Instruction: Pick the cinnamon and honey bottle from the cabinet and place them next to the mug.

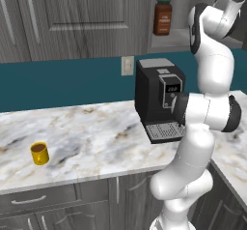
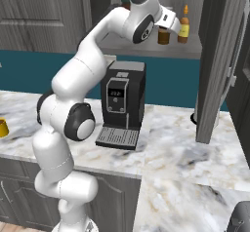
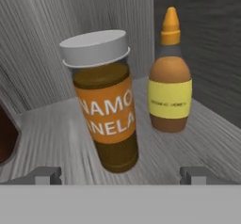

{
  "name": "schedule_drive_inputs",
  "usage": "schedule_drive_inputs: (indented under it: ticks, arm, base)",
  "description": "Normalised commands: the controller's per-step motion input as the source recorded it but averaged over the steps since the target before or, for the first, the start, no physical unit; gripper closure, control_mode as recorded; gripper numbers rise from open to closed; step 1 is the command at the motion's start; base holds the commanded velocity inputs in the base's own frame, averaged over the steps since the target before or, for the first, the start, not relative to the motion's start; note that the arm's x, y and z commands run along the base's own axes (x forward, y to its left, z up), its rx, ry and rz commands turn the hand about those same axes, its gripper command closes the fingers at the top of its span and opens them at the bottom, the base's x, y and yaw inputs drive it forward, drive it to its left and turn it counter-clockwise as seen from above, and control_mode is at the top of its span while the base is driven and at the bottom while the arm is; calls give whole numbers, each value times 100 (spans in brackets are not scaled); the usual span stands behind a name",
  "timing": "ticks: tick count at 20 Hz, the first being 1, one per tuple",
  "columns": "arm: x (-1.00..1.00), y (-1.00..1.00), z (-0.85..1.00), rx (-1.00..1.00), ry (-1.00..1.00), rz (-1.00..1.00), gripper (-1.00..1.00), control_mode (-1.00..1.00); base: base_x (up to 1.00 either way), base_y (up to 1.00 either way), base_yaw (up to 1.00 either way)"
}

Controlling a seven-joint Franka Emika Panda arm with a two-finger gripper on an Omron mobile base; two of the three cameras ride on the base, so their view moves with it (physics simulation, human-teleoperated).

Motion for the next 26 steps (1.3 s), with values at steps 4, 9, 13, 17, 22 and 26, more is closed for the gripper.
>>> schedule_drive_inputs:
  ticks: [4, 9, 13, 17, 22, 26]
  arm:
    - [26, 0, 0, 0, 0, 0, -100, -100]
    - [26, 0, -3, 0, 0, 0, -100, -100]
    - [20, 0, 0, 0, 0, 0, -100, -100]
    - [19, -3, -2, 0, 0, 0, -100, -100]
    - [20, -11, -6, 0, 0, 0, -100, -100]
    - [17, -18, -6, 0, 0, 0, -100, -100]
  base:
    - [0, 0, 0]
    - [0, 0, 0]
    - [0, 0, 0]
    - [0, 0, 0]
    - [0, 0, 0]
    - [0, 0, 0]
